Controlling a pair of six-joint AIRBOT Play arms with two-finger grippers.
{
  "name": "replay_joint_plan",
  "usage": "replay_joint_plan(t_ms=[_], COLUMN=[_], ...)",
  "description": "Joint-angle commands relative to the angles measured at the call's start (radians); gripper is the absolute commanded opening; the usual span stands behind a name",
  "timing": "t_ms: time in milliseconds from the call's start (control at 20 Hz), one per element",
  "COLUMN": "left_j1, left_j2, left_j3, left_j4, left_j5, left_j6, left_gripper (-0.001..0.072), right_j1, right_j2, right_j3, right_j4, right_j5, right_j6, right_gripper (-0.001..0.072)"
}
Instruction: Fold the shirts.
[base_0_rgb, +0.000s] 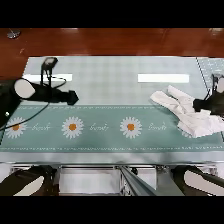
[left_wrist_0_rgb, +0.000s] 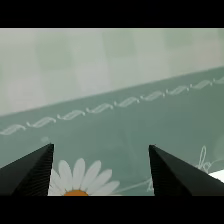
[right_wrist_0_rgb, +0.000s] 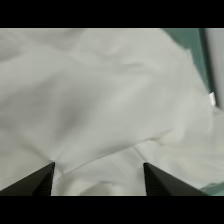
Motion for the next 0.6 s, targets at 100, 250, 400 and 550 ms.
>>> replay_joint_plan(t_ms=[100, 250, 400, 550], left_j1=[-0.073, -0.069, -0.036, -0.037], left_j2=[0.013, 0.018, 0.065, 0.232], left_j3=[-0.150, -0.135, -0.090, -0.117], left_j4=[-0.039, -0.055, -0.043, -0.044], left_j5=[0.120, 0.103, -0.024, -0.169], left_j6=[-0.147, -0.143, -0.077, -0.017], left_gripper=[0.0701, 0.0701, 0.0701, 0.0701], right_j1=[-0.075, -0.074, -0.074, -0.074], right_j2=[-0.021, 0.027, 0.137, 0.245], right_j3=[-0.115, 0.024, 0.264, 0.498], right_j4=[0.216, 0.337, 0.450, 0.551], right_j5=[-0.056, -0.031, -0.046, -0.050], right_j6=[-0.167, -0.236, -0.255, -0.277], right_gripper=[0.0071, 0.0022, 0.0022, 0.0022])
